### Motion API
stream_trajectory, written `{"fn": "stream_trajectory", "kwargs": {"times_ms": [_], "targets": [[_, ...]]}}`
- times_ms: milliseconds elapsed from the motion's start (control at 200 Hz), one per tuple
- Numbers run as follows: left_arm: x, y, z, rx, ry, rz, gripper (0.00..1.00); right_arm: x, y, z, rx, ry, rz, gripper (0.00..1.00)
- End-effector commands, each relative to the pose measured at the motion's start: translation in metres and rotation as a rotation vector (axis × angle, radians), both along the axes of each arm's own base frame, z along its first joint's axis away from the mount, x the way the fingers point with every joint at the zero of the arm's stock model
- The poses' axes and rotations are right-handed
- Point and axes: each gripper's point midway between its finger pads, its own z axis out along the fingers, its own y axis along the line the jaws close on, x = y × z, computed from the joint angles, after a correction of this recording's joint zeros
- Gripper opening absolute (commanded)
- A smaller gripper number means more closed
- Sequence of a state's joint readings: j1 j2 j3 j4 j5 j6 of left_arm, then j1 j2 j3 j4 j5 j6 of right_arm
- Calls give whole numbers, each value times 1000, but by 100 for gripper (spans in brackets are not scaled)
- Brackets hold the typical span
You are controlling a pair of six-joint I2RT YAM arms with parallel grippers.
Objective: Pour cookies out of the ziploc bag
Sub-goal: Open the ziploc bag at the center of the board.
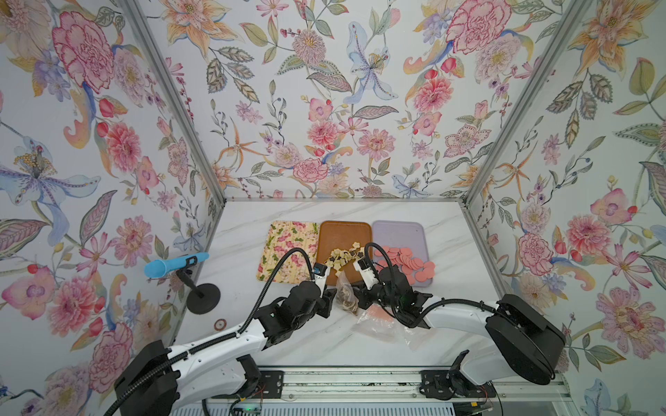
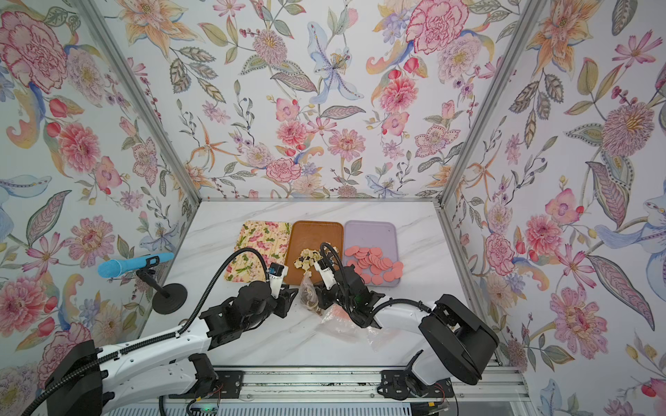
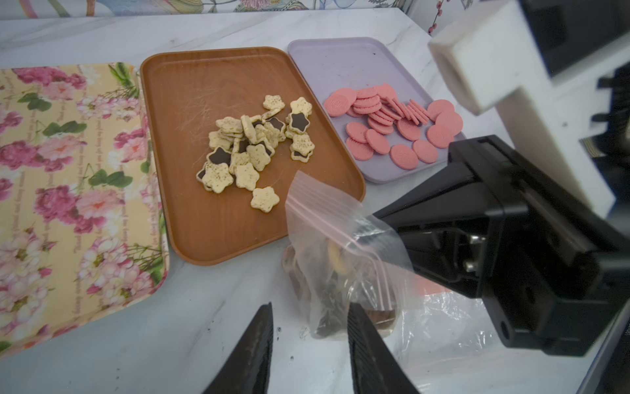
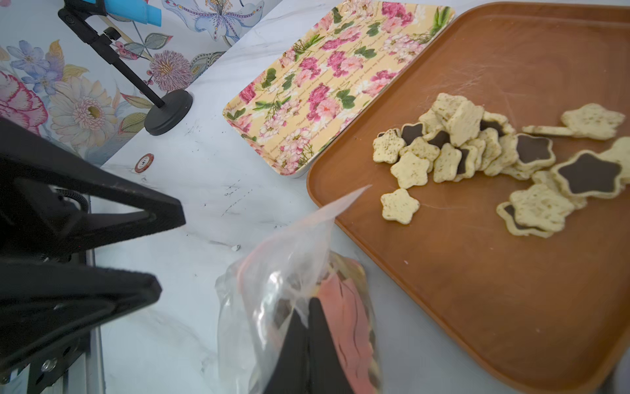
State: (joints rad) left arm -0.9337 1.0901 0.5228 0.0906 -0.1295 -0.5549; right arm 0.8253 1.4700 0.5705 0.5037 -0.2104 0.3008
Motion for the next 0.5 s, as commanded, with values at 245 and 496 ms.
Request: {"fn": "stream_trajectory", "kwargs": {"times_ms": [245,496], "targets": [[-1,-31,0,129,-73,-80,40,3,13,27,59,-37,28,0],[3,-29,-22,209,-39,-60,43,3,11,24,53,-33,25,0]]}}
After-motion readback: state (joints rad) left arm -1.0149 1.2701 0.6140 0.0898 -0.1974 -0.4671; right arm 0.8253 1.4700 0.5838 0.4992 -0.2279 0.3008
